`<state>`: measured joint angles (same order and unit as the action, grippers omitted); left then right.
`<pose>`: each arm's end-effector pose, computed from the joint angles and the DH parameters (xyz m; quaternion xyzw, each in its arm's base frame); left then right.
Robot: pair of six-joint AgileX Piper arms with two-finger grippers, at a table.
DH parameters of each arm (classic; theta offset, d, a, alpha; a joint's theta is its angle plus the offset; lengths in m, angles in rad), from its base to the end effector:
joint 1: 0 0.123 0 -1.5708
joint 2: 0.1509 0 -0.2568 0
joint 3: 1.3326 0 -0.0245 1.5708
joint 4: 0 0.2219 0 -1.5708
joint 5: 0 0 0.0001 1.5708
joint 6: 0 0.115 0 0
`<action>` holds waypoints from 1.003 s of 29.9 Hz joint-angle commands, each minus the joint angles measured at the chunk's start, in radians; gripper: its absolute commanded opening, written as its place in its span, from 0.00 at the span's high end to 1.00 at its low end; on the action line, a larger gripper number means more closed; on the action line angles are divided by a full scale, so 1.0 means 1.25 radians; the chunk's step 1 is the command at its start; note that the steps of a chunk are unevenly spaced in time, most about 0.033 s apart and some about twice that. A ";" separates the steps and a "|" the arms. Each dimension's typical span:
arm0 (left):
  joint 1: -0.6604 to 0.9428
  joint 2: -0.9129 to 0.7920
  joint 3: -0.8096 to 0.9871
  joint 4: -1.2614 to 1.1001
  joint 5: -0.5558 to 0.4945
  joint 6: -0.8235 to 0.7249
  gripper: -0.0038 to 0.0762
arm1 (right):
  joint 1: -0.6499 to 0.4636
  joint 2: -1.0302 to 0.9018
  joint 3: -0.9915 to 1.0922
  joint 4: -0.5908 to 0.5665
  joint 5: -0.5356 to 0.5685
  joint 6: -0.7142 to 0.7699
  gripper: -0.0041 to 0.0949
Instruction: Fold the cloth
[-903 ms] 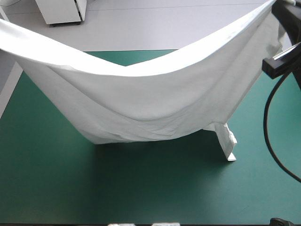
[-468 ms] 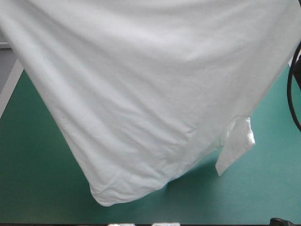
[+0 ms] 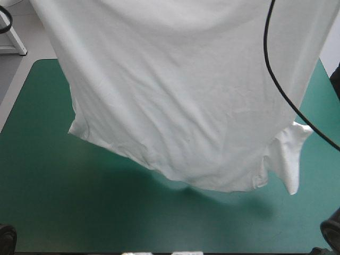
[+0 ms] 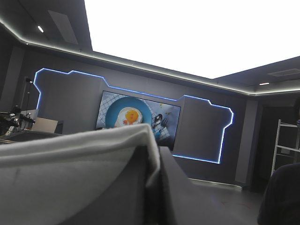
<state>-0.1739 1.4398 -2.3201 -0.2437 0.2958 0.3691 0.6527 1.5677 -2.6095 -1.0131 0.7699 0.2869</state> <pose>0.1956 -0.0426 0.6484 0.0977 0.4205 -0.0324 0.9014 0.1876 0.0578 0.6445 -0.0126 0.5040 -0.1014 0.8576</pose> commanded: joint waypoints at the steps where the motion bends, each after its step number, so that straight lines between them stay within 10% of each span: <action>1: -0.005 0.047 -0.087 -0.006 -0.068 -0.002 0.96 | -0.167 0.030 -0.019 0.181 -0.150 -0.016 0.98; 9: -0.005 0.227 -0.230 -0.006 -0.151 0.012 0.96 | -0.436 0.156 -0.019 0.638 -0.324 -0.144 0.98; 21: -0.004 0.405 -0.384 -0.008 -0.353 0.011 0.96 | -0.566 0.272 -0.089 0.897 -0.496 -0.285 0.98; 30: 0.049 0.453 -0.384 -0.021 -0.070 -0.057 0.96 | -0.572 0.326 -0.107 0.916 -0.287 -0.312 0.98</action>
<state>-0.1327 2.0315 -2.7791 -0.2630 0.1310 0.3166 -0.0418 1.9863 -2.7226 0.1493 0.3641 -0.0873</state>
